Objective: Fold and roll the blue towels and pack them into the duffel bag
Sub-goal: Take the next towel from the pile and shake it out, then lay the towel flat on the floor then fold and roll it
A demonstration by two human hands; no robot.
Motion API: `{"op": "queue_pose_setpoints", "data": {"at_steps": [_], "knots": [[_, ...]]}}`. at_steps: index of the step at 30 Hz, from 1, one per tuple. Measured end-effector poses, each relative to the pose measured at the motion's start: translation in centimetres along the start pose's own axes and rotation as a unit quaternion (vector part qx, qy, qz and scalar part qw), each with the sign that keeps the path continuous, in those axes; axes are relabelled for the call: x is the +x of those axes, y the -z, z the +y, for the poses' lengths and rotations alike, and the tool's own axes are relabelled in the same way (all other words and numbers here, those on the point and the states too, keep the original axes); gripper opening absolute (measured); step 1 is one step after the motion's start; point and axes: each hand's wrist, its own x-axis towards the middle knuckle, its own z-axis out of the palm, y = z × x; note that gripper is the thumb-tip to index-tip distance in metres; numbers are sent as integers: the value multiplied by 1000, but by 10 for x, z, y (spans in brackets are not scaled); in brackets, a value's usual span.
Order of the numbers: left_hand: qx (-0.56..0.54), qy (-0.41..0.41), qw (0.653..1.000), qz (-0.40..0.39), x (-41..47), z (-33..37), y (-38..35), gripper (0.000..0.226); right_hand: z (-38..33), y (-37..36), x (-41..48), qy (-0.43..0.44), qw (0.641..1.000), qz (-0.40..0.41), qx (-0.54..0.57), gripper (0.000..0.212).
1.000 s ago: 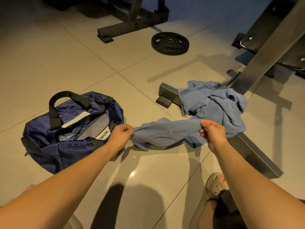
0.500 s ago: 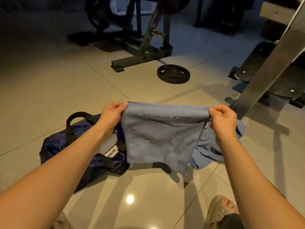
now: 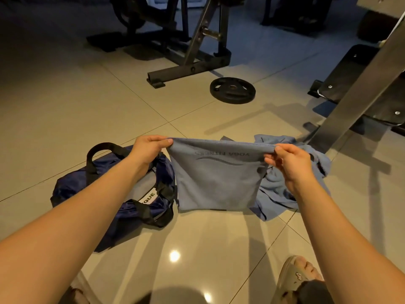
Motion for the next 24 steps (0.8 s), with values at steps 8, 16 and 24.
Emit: {"op": "queue_pose_setpoints", "data": {"at_steps": [8,16,24], "knots": [[-162,-21,984,-73,-8,10,10,9,-24,12,-18,10,997,5,82,11],[-46,118,991,-45,-71,-121,12,5,77,28,-90,-107,985,83,-111,12],[165,200,953,-157,-142,-229,30,12,178,76,-150,-242,940,-18,-239,17]]}}
